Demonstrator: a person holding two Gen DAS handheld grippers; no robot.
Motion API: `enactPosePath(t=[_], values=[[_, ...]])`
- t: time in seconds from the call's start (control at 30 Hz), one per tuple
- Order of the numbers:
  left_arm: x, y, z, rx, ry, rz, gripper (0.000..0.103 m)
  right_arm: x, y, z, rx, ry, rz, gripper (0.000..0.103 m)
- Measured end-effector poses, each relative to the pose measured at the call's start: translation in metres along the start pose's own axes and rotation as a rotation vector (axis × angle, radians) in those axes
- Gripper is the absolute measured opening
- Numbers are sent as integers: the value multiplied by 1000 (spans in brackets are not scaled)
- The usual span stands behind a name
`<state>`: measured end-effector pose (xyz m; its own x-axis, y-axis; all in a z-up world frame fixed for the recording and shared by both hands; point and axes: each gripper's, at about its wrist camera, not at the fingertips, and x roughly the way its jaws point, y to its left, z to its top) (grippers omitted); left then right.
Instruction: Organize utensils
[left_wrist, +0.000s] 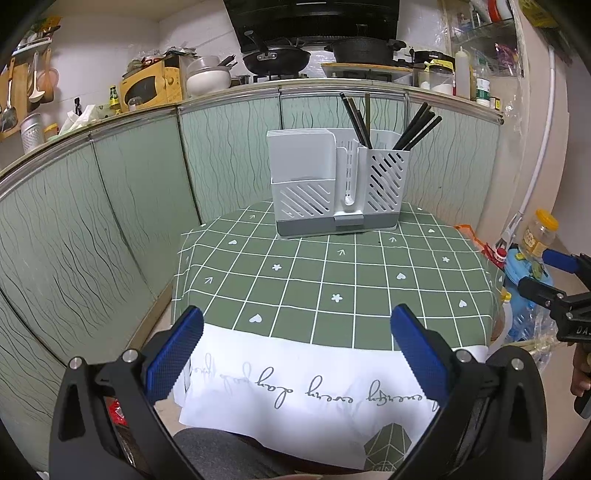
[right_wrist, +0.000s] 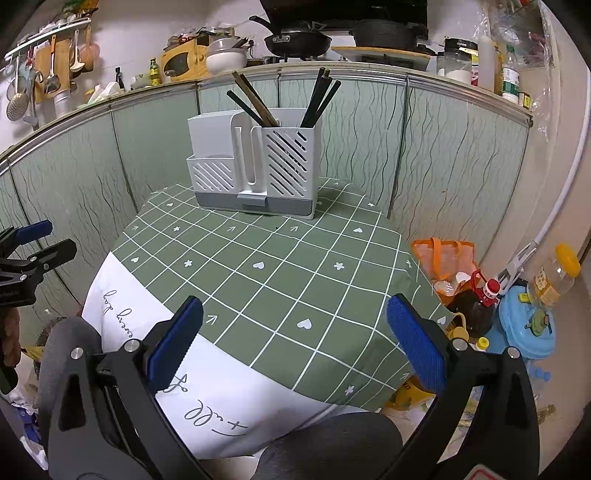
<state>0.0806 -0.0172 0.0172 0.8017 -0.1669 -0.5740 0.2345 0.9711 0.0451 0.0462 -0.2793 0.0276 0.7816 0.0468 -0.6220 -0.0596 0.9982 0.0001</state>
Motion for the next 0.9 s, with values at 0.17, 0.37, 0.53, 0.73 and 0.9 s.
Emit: enactPosePath(t=[0.17,0.37,0.53,0.73,0.9], values=[[0,0,1,-3,-1,-2,99,0,0,0,-1,0,-1,96],[-1,1,1,-2,0,-3,99,0,0,-1,0,2,3,96],[-2,2,0,-1,-7,-1,99,1,2,-1,-4,4,4,96],[-2,2,1,-1,-9,1,99,3,2,-2,-5,10,3,96],[-2,2,0,-3,-5,0,99,3,2,-2,-3,10,2,96]])
